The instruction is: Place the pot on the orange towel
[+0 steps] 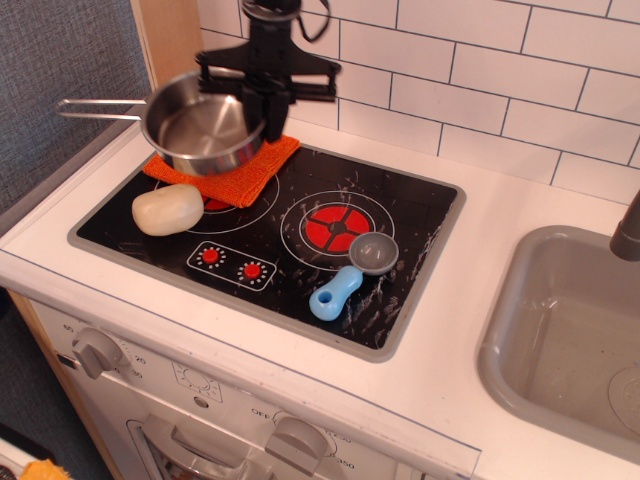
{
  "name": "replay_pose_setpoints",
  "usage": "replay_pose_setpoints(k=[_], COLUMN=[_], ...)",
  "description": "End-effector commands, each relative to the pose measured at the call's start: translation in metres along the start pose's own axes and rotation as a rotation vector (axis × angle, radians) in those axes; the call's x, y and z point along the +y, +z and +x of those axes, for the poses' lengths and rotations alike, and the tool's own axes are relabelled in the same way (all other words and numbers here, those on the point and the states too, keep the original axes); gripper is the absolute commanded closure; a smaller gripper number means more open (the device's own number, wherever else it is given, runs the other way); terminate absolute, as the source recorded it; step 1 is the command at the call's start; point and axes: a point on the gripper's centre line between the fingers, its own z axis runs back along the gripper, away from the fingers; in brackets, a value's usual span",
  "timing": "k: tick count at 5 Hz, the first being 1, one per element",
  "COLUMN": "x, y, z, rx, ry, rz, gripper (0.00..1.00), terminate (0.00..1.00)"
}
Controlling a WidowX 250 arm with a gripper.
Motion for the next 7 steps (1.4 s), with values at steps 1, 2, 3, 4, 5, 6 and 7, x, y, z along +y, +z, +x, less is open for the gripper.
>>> replay_pose_setpoints(k=[1, 2, 3, 4, 5, 6, 7], x=[0.013, 0.004, -0.007, -0.013, -0.016, -0.023, -0.040], y=[0.002, -0.011, -0.021, -0.029, -0.021, 0.007, 0.047], z=[0.023, 0.023, 0.024, 0.023, 0.026, 0.030, 0.018], rx=[-0.040, -0.014, -0.001, 0.009, -0.016, -0.066, -0.125], ry=[0.001, -0.025, -0.050, -0.036, -0.066, -0.209, -0.367], rz=[-0.045, -0.051, -0.035, -0.018, -0.012, -0.048, -0.116], gripper=[1.00, 1.00, 1.00, 0.00, 0.00, 0.00, 0.00], terminate=[0.00, 0.00, 0.00, 0.00, 0.00, 0.00, 0.00])
